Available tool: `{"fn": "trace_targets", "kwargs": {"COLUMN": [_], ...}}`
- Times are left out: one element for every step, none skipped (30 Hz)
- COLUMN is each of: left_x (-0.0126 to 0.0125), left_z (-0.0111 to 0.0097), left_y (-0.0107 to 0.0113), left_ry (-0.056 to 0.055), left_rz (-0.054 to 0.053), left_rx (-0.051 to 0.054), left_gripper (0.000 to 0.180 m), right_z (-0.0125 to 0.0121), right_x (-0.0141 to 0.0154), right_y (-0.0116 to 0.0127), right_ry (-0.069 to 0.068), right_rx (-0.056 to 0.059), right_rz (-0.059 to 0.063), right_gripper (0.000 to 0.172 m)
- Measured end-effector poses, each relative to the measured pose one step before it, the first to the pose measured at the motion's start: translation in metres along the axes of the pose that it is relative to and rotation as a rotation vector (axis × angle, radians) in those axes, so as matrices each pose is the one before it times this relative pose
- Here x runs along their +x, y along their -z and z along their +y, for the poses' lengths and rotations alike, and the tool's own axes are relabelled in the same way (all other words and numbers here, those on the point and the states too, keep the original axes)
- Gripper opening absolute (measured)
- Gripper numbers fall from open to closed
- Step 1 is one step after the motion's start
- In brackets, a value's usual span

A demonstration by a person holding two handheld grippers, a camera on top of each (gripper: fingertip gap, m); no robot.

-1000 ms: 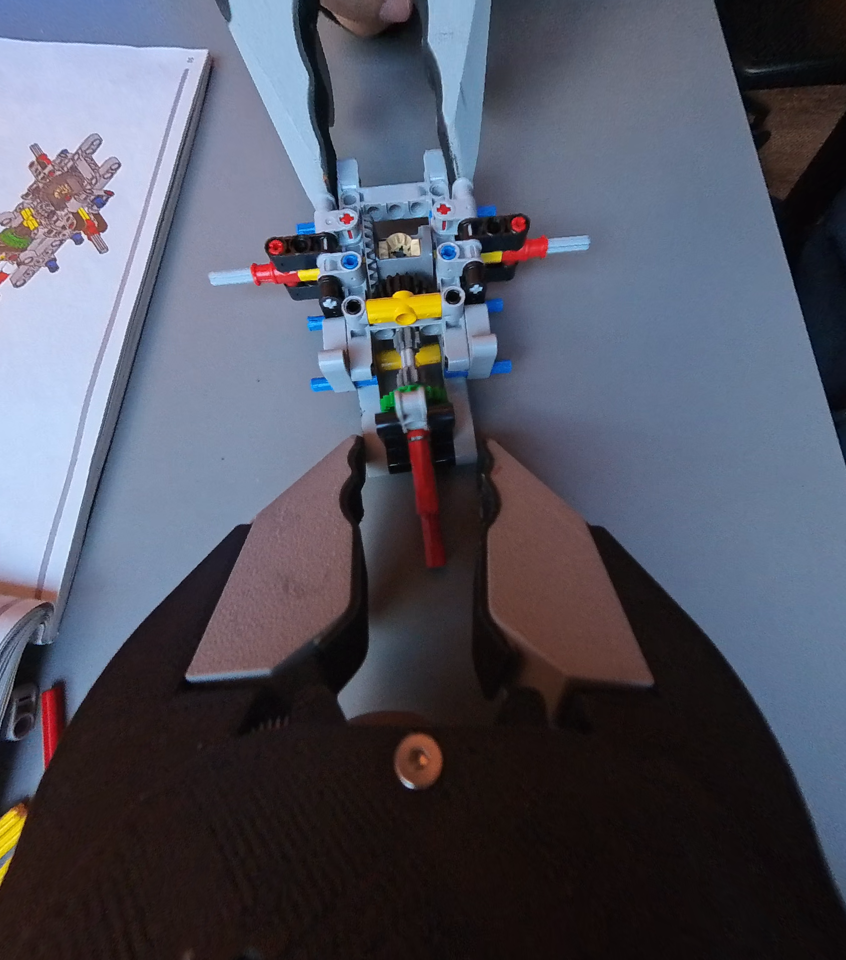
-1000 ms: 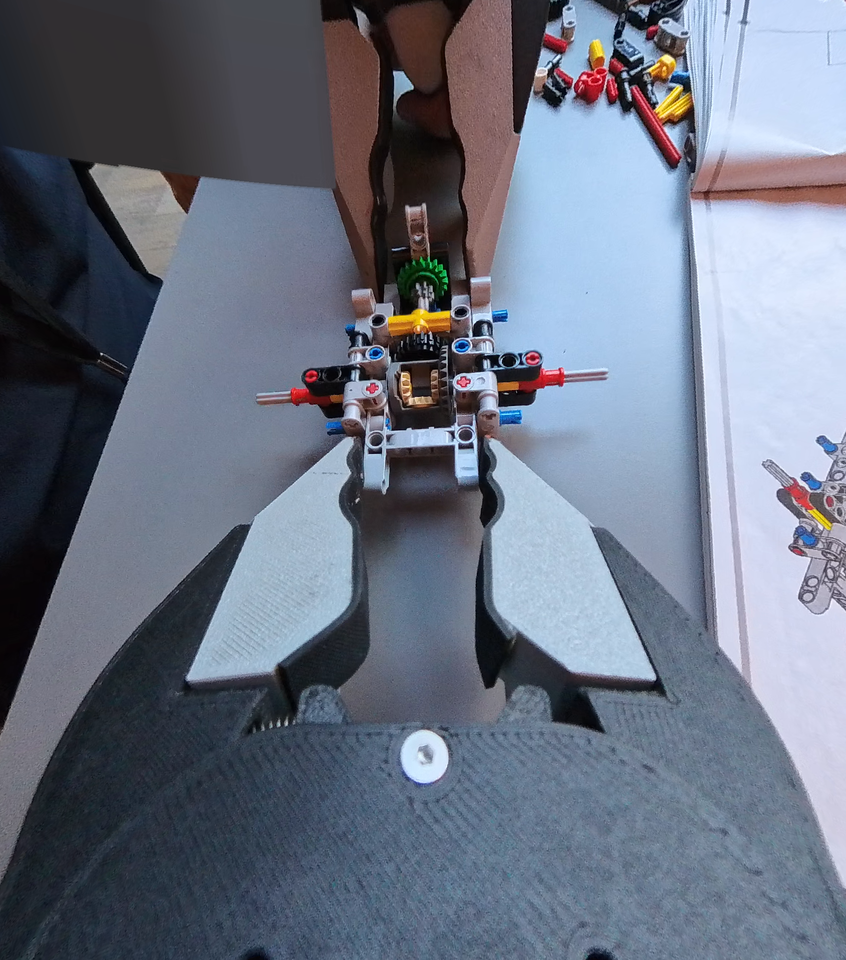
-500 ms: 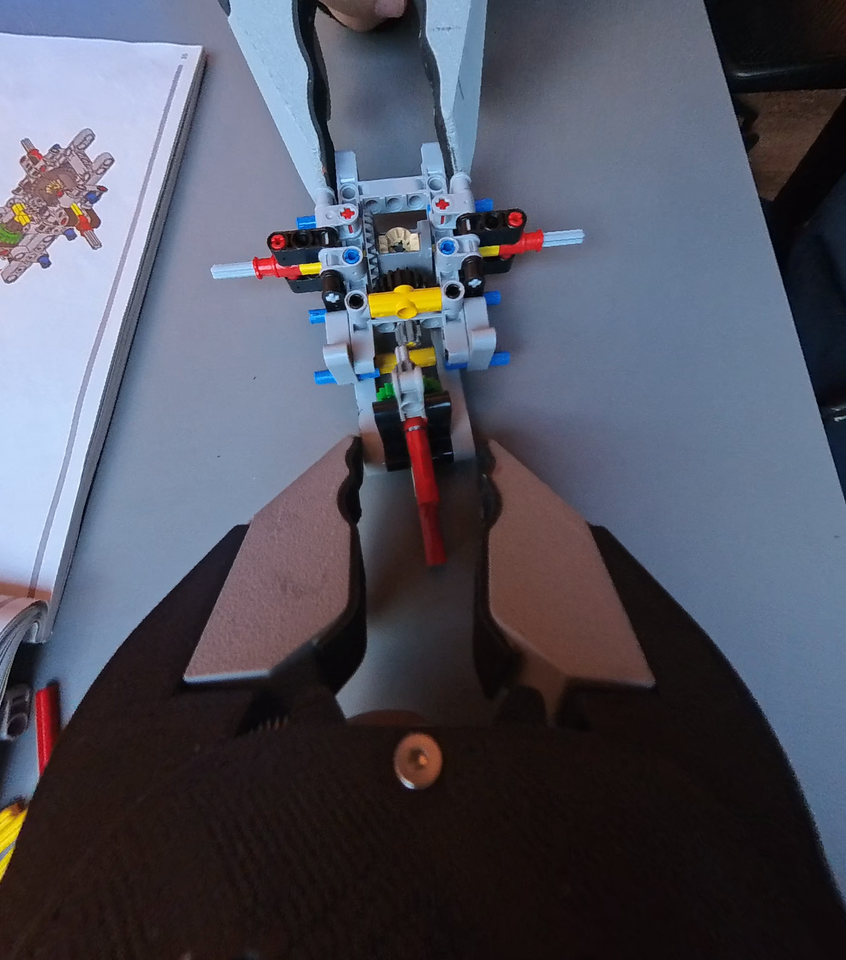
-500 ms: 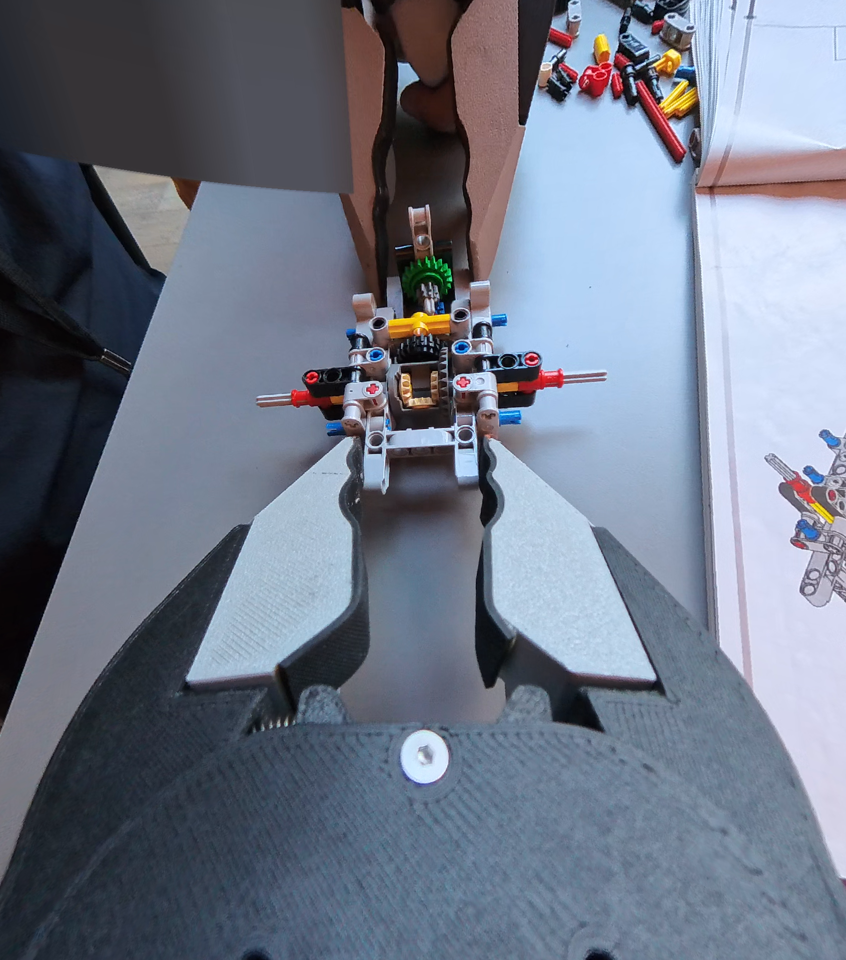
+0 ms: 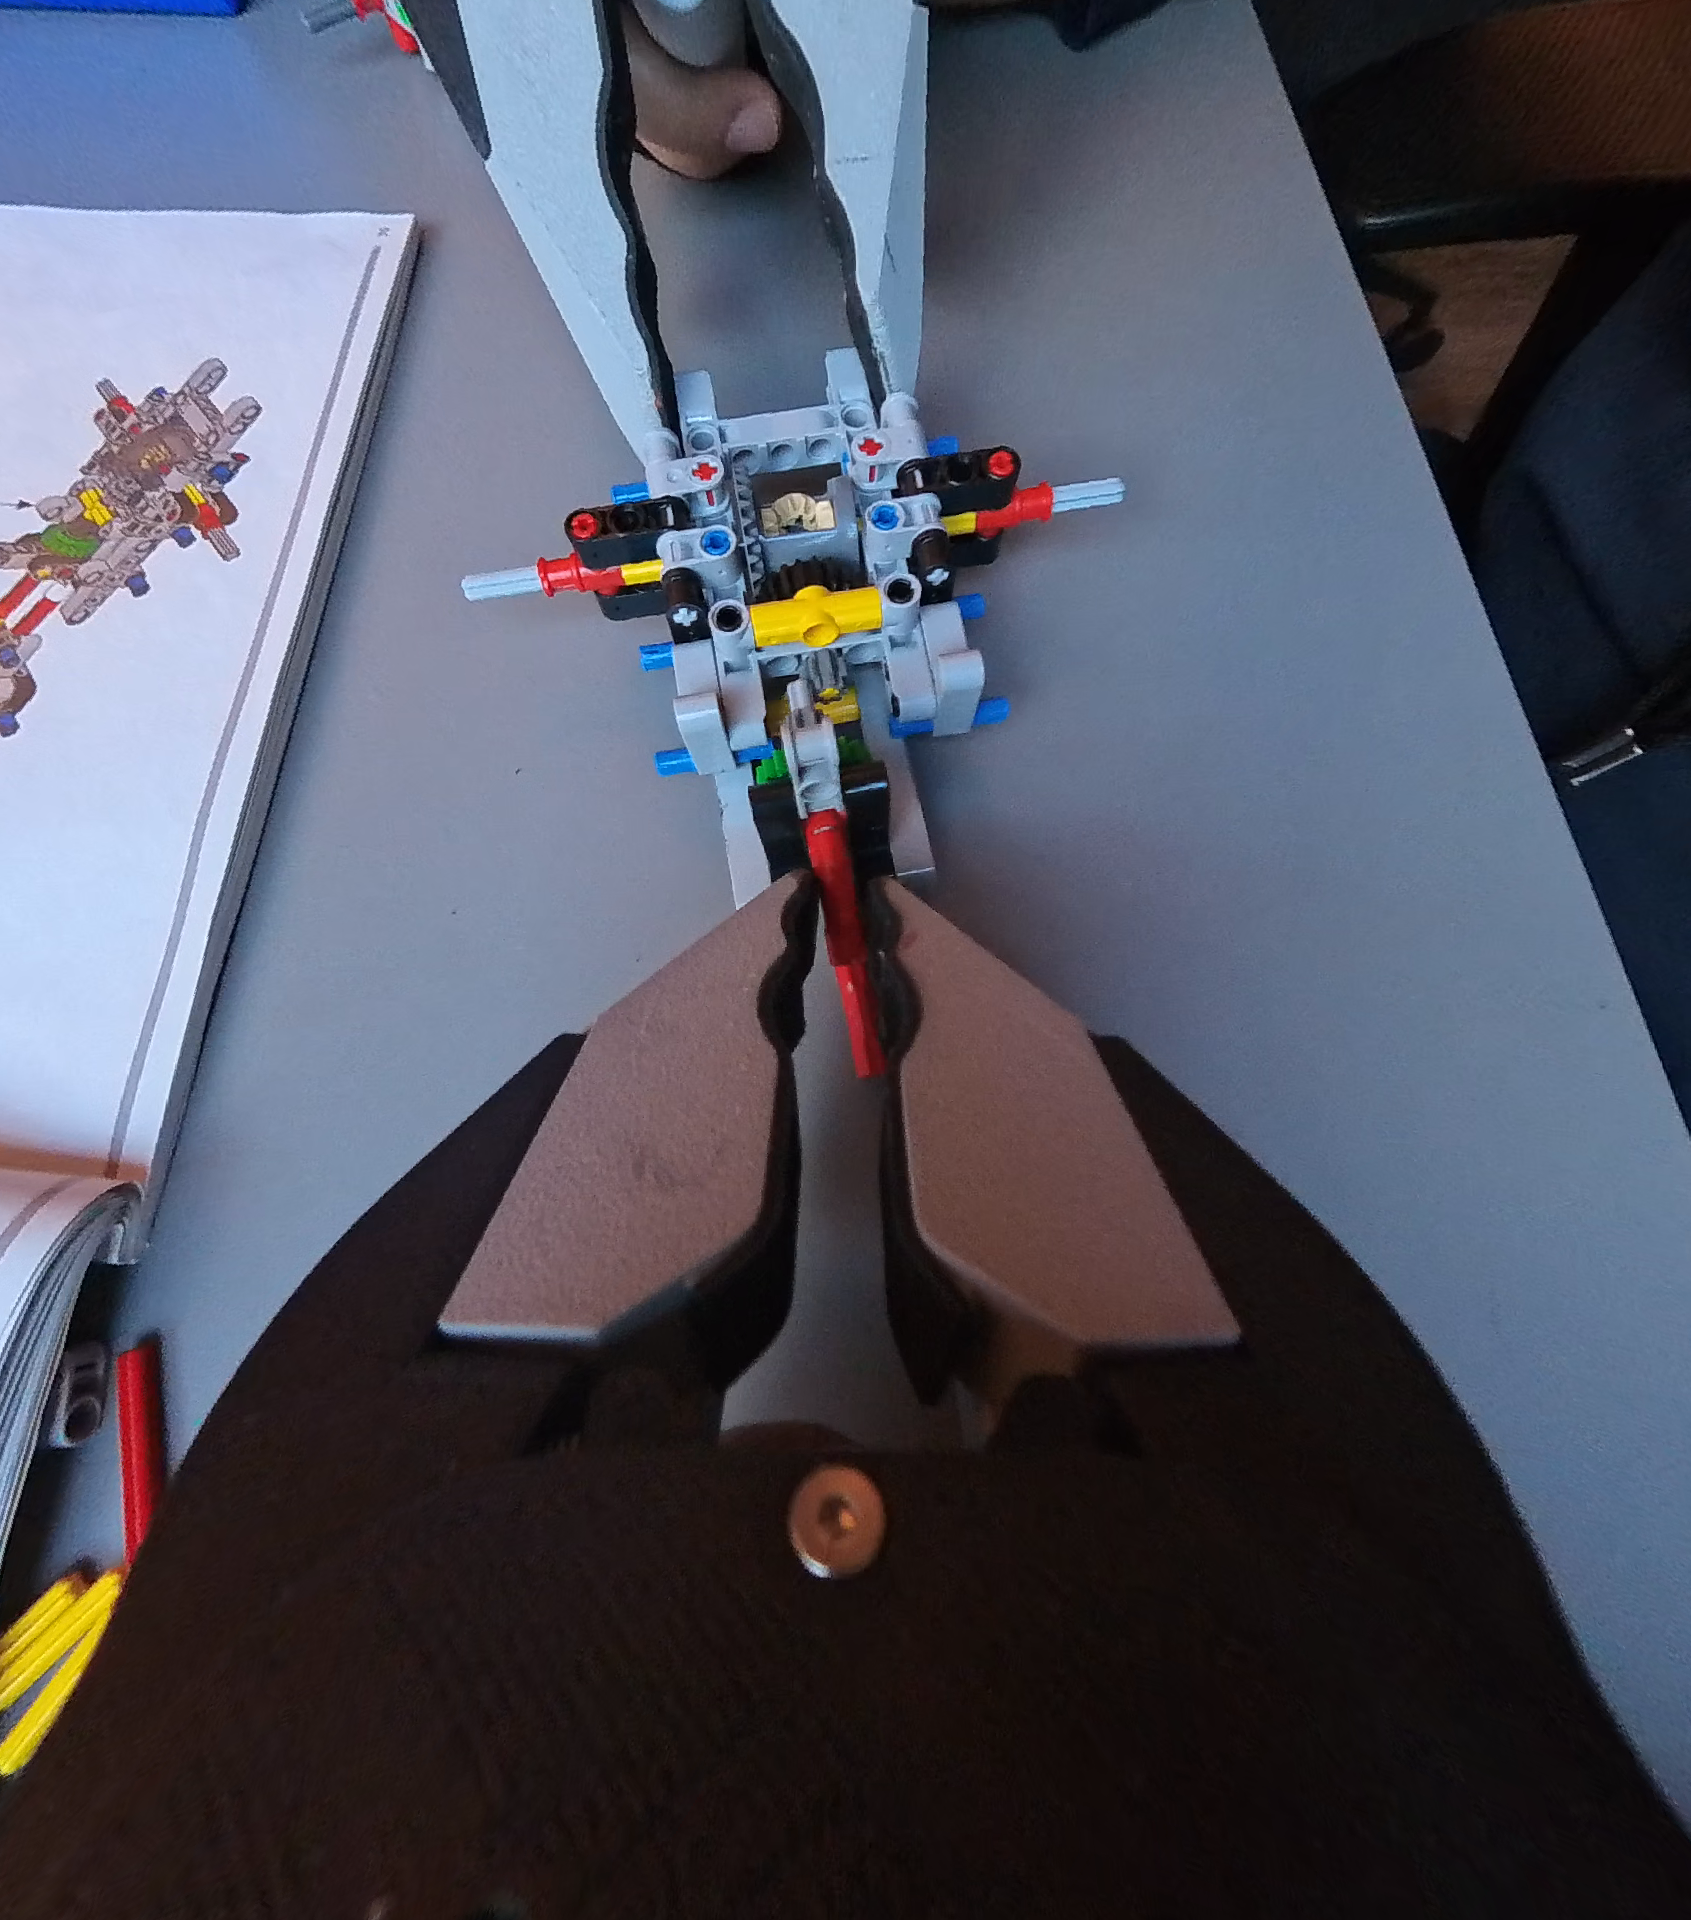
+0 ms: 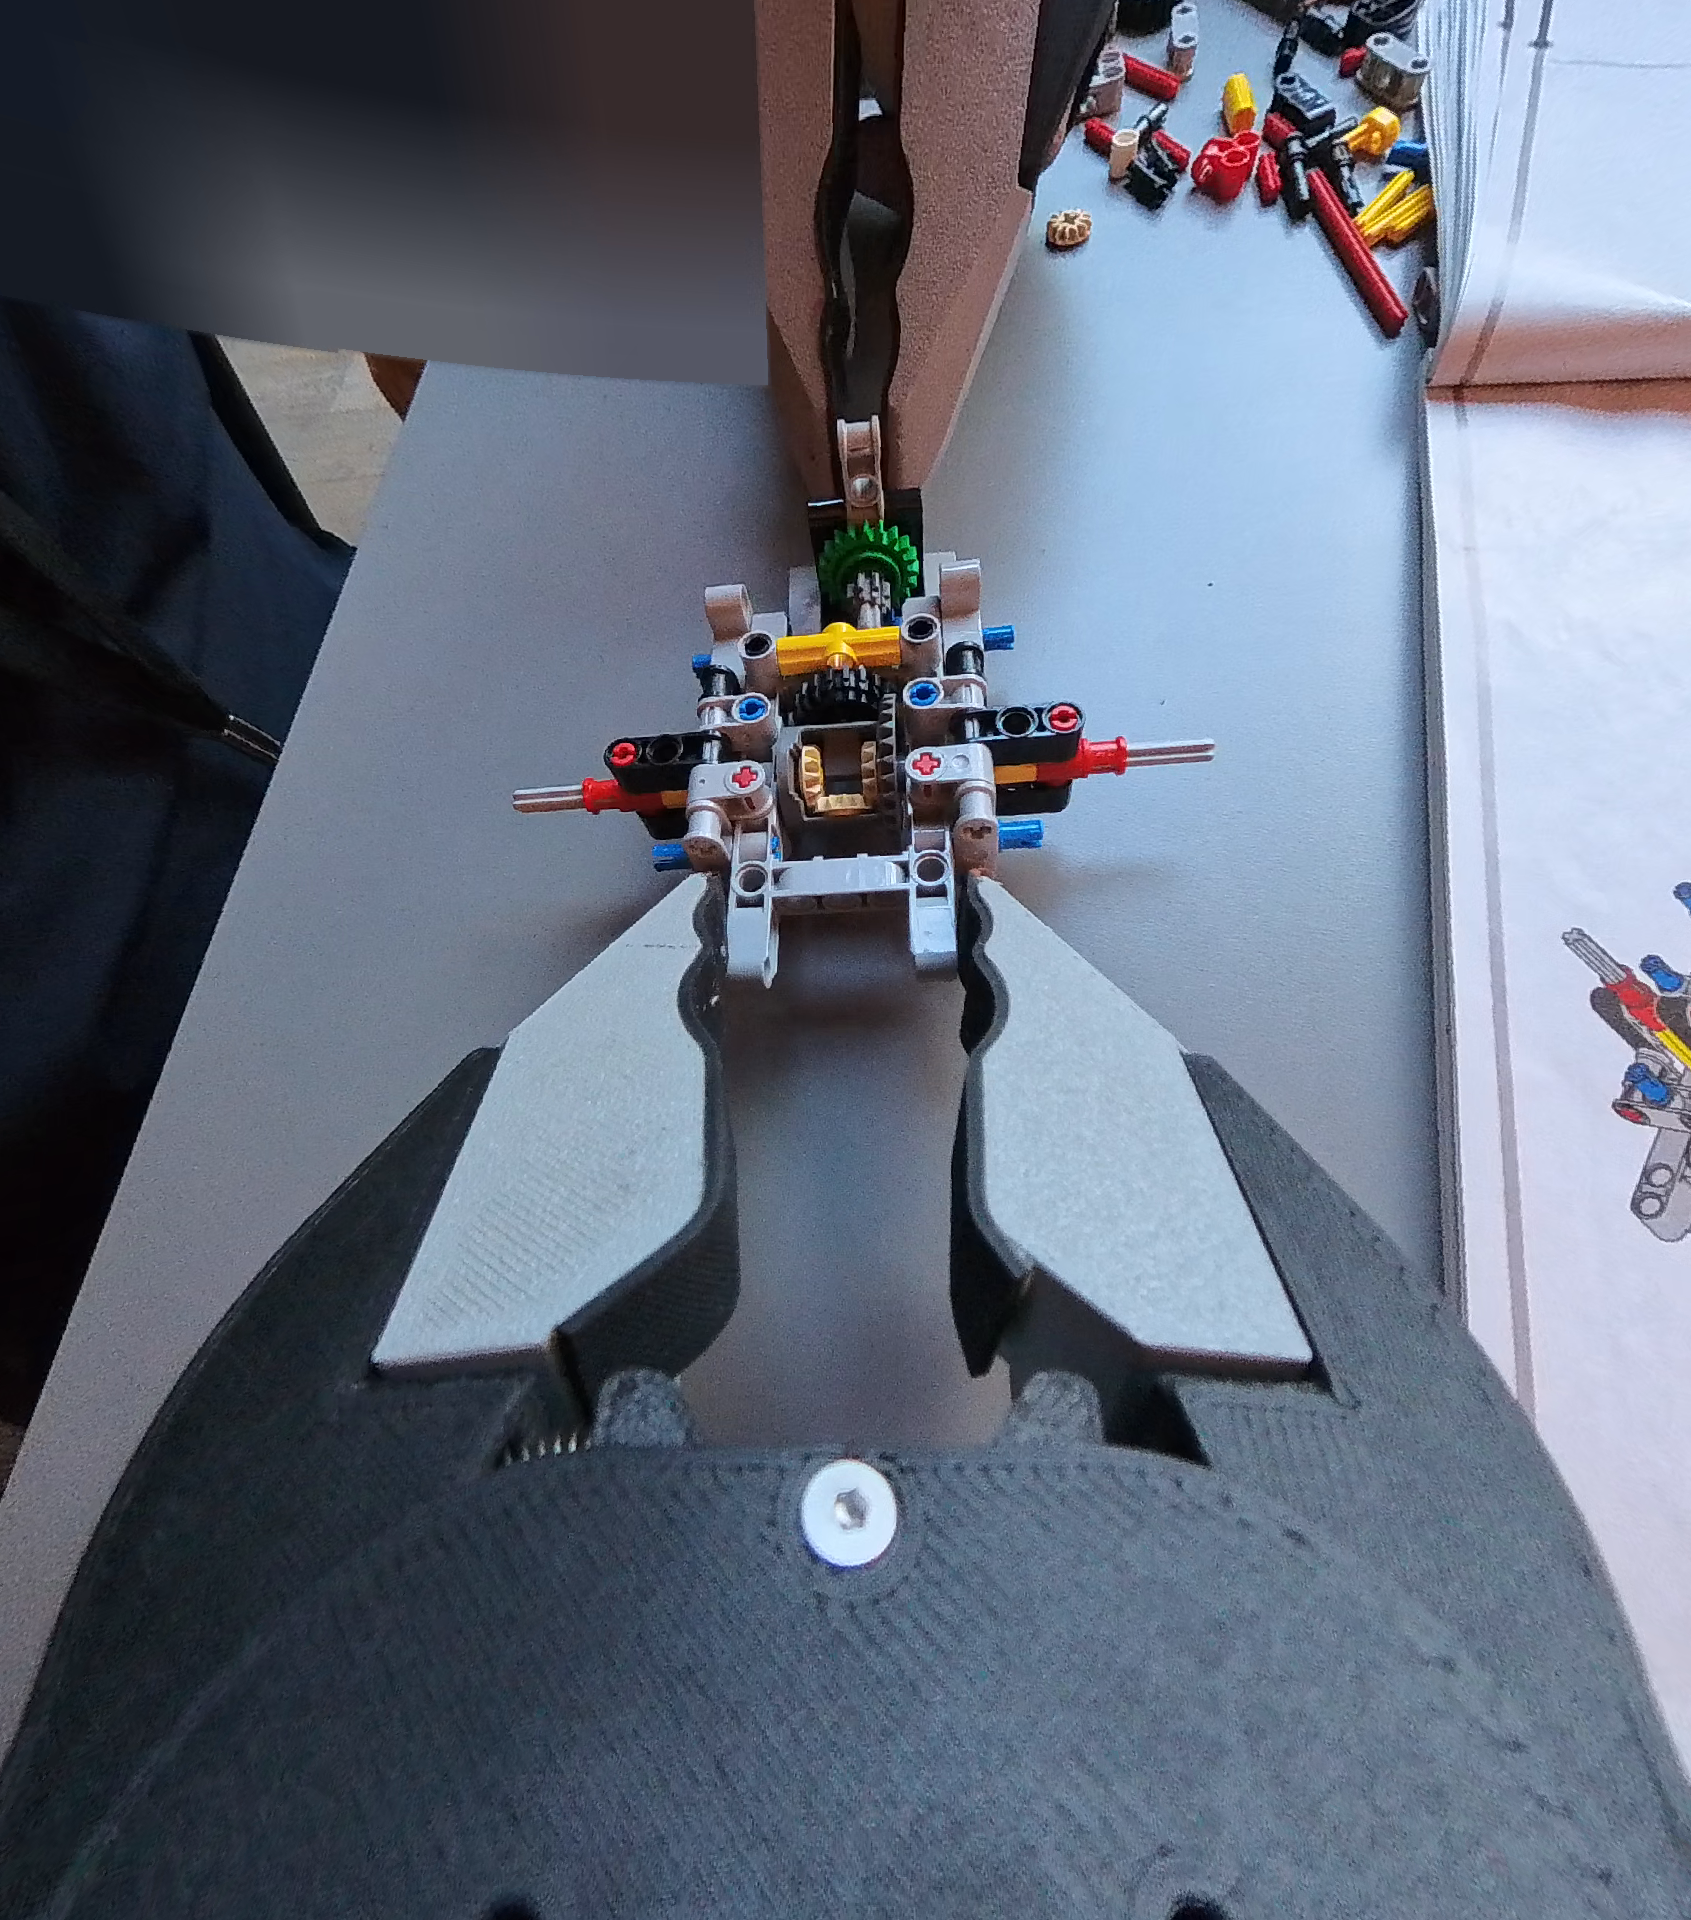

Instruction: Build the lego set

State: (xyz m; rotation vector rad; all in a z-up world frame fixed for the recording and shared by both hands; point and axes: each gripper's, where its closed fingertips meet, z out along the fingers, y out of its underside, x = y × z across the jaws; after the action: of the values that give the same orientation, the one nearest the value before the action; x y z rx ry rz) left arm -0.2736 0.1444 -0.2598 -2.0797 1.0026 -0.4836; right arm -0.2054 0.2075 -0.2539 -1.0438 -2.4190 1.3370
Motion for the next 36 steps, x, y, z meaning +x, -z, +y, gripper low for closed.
{"fn": "trace_targets", "kwargs": {"left_x": [-0.00064, -0.00064, -0.00009, -0.00021, -0.00036, -0.00022, -0.00035, -0.00014, -0.00021, -0.00029, -0.00001, 0.00032, -0.00027, -0.00089, -0.00136, -0.00078, -0.00043, -0.00048, -0.00063, -0.00011, -0.00024, -0.00024, 0.00017, 0.00110, 0.00188, 0.00181, 0.00066, -0.00058, -0.00081, -0.00083, -0.00071, -0.00035, 0.00009, 0.00043, 0.00073, 0.00096], "left_z": [0.00033, 0.00042, 0.00027, 0.00047, 0.00040, 0.00032, 0.00039, 0.00035, 0.00006, 0.00009, 0.00010, 0.00033, -0.00002, -0.00041, -0.00041, -0.00059, -0.00101, -0.00059, 0.00019, 0.00005, -0.00012, -0.00063, -0.00093, -0.00181, -0.00235, -0.00146, -0.00039, -0.00002, -0.00058, -0.00143, -0.00183, -0.00210, -0.00212, -0.00161, -0.00074, 0.00038], "left_y": [-0.00020, -0.00025, -0.00024, -0.00060, -0.00050, -0.00032, -0.00051, -0.00040, -0.00037, -0.00019, -0.00018, -0.00030, -0.00010, -0.00008, -0.00018, -0.00016, 0.00010, 0.00004, -0.00016, 0.00001, -0.00002, 0.00018, 0.00028, 0.00018, 0.00021, 0.00031, 0.00036, 0.00043, 0.00063, 0.00103, 0.00111, 0.00121, 0.00079, 0.00054, 0.00000, -0.00045], "left_ry": [-0.0008, 0.0000, 0.0006, -0.0003, -0.0011, -0.0020, -0.0019, -0.0030, -0.0038, -0.0032, -0.0024, -0.0026, -0.0035, -0.0042, -0.0048, -0.0047, -0.0053, -0.0040, -0.0048, -0.0052, -0.0048, -0.0047, -0.0047, -0.0019, 0.0036, 0.0048, 0.0062, 0.0112, 0.0128, 0.0135, 0.0154, 0.0154, 0.0125, 0.0084, 0.0042, -0.0009], "left_rz": [-0.0040, -0.0035, -0.0008, -0.0018, -0.0040, -0.0038, -0.0046, -0.0042, -0.0044, -0.0043, -0.0017, 0.0002, -0.0036, -0.0085, -0.0106, -0.0075, -0.0053, -0.0063, -0.0069, -0.0041, -0.0051, -0.0064, -0.0039, 0.0022, 0.0070, 0.0093, 0.0029, -0.0022, -0.0017, -0.0013, 0.0006, 0.0012, 0.0013, 0.0006, 0.0008, 0.0009], "left_rx": [-0.0013, -0.0014, -0.0009, -0.0039, -0.0038, -0.0025, -0.0038, -0.0039, -0.0017, -0.0017, -0.0017, -0.0027, -0.0012, 0.0004, 0.0010, 0.0016, 0.0046, 0.0020, -0.0034, -0.0018, -0.0018, -0.0002, 0.0011, 0.0062, 0.0071, 0.0013, -0.0026, -0.0035, 0.0011, 0.0077, 0.0100, 0.0103, 0.0088, 0.0046, -0.0004, -0.0059], "left_gripper": [0.005, 0.004, 0.004, 0.004, 0.004, 0.004, 0.004, 0.004, 0.004, 0.004, 0.003, 0.003, 0.004, 0.003, 0.003, 0.003, 0.003, 0.003, 0.003, 0.002, 0.002, 0.002, 0.002, 0.002, 0.002, 0.002, 0.002, 0.002, 0.002, 0.002, 0.002, 0.002, 0.002, 0.002, 0.002, 0.003], "right_z": [-0.00001, -0.00007, -0.00005, 0.00025, 0.00052, 0.00039, -0.00018, -0.00024, 0.00003, 0.00024, 0.00030, 0.00015, -0.00041, -0.00083, -0.00045, 0.00004, 0.00026, 0.00051, 0.00086, 0.00084, 0.00112, 0.00119, 0.00142, 0.00102, 0.00030, 0.00058, 0.00069, -0.00024, -0.00058, -0.00047, -0.00041, -0.00023, -0.00006, 0.00047, 0.00076, 0.00087], "right_x": [-0.00019, -0.00011, -0.00021, 0.00001, 0.00005, 0.00001, 0.00010, 0.00022, 0.00012, 0.00033, 0.00099, 0.00042, 0.00009, 0.00000, 0.00020, 0.00004, -0.00010, -0.00026, -0.00032, 0.00011, 0.00011, 0.00002, 0.00038, 0.00027, -0.00060, -0.00130, -0.00046, 0.00030, 0.00055, 0.00037, 0.00057, 0.00063, 0.00088, 0.00044, 0.00020, -0.00053], "right_y": [-0.00015, -0.00006, -0.00034, -0.00041, -0.00046, -0.00014, 0.00004, 0.00008, 0.00026, 0.00053, 0.00087, 0.00107, 0.00107, 0.00103, 0.00058, 0.00004, -0.00049, -0.00081, -0.00084, -0.00098, -0.00088, -0.00069, -0.00067, -0.00073, -0.00072, -0.00057, -0.00048, 0.00001, 0.00031, 0.00054, 0.00056, 0.00046, 0.00037, 0.00014, -0.00029, -0.00045], "right_ry": [-0.0001, -0.0006, -0.0006, -0.0005, -0.0002, -0.0005, -0.0008, -0.0003, 0.0015, 0.0028, 0.0033, 0.0032, 0.0018, 0.0016, 0.0029, 0.0040, 0.0030, 0.0022, 0.0027, 0.0021, 0.0010, 0.0007, -0.0001, -0.0011, -0.0025, -0.0026, -0.0018, -0.0006, -0.0014, -0.0032, -0.0037, -0.0032, -0.0027, -0.0041, -0.0049, -0.0044], "right_rx": [0.0004, 0.0002, -0.0009, -0.0022, -0.0041, -0.0029, 0.0006, 0.0006, -0.0028, -0.0049, -0.0055, -0.0045, -0.0014, 0.0017, -0.0009, -0.0041, -0.0060, -0.0078, -0.0092, -0.0078, -0.0092, -0.0086, -0.0083, -0.0062, -0.0020, -0.0055, -0.0061, 0.0001, 0.0006, -0.0001, 0.0005, 0.0007, -0.0011, -0.0039, -0.0060, -0.0076], "right_rz": [-0.0010, -0.0010, -0.0015, -0.0007, 0.0002, -0.0001, 0.0003, 0.0019, 0.0036, 0.0071, 0.0123, 0.0101, 0.0071, 0.0066, 0.0073, 0.0061, 0.0042, 0.0026, 0.0028, 0.0046, 0.0036, 0.0022, 0.0035, 0.0013, -0.0040, -0.0084, -0.0033, 0.0036, 0.0046, 0.0033, 0.0029, 0.0034, 0.0043, 0.0011, -0.0014, -0.0060], "right_gripper": [0.042, 0.042, 0.042, 0.042, 0.042, 0.042, 0.042, 0.042, 0.042, 0.041, 0.042, 0.042, 0.041, 0.041, 0.041, 0.042, 0.041, 0.042, 0.042, 0.042, 0.042, 0.042, 0.042, 0.042, 0.042, 0.042, 0.042, 0.041, 0.041, 0.041, 0.041, 0.041, 0.041, 0.041, 0.042, 0.042]}}
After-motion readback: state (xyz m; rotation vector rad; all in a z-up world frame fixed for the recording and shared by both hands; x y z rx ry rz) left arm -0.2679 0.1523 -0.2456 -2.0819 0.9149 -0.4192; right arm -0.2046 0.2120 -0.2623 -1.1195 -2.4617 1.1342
